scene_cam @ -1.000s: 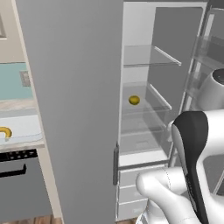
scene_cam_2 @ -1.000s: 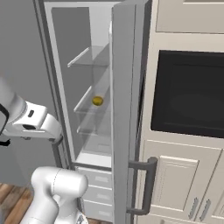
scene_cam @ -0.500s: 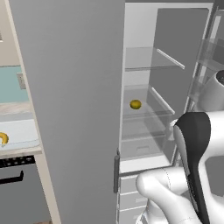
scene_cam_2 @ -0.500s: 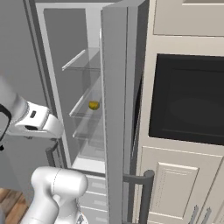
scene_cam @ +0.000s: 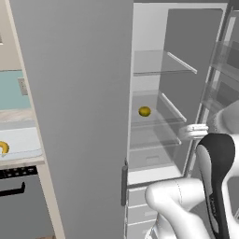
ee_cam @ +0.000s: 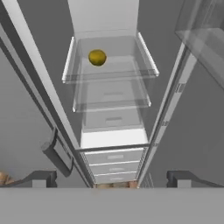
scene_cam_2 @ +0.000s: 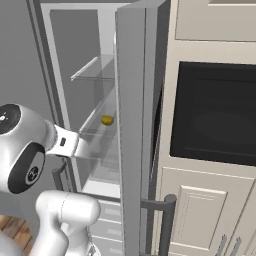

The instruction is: Pick the banana and orange from the fridge and place them inside the tupperware on the counter.

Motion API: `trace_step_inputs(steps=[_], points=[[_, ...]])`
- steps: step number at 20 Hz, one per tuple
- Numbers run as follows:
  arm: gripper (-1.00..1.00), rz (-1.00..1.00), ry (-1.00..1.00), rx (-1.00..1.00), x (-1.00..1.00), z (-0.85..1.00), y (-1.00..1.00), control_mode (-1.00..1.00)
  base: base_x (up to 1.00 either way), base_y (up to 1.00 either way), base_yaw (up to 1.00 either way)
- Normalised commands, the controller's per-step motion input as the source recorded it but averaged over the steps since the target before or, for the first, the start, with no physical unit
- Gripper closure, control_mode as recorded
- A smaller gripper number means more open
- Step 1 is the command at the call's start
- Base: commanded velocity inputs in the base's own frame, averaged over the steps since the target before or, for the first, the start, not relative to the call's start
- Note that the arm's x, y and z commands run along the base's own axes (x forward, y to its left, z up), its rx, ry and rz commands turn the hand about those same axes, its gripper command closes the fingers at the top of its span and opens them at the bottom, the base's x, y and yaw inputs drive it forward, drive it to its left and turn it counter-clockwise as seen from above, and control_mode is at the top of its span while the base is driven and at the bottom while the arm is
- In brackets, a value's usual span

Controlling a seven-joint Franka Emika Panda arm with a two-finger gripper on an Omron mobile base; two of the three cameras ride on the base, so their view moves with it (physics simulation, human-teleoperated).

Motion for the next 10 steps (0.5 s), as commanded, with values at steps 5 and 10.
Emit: trace_step_inputs(steps=[5,10], points=[[-1.0,0.0,-0.1,0.03,0.61,-0.25,0.21,-1.0,0.0,0.0,0.0],[-1.0,0.0,-0.03,0.0,0.64,-0.33,0.29,-1.0,0.0,0.0,0.0]])
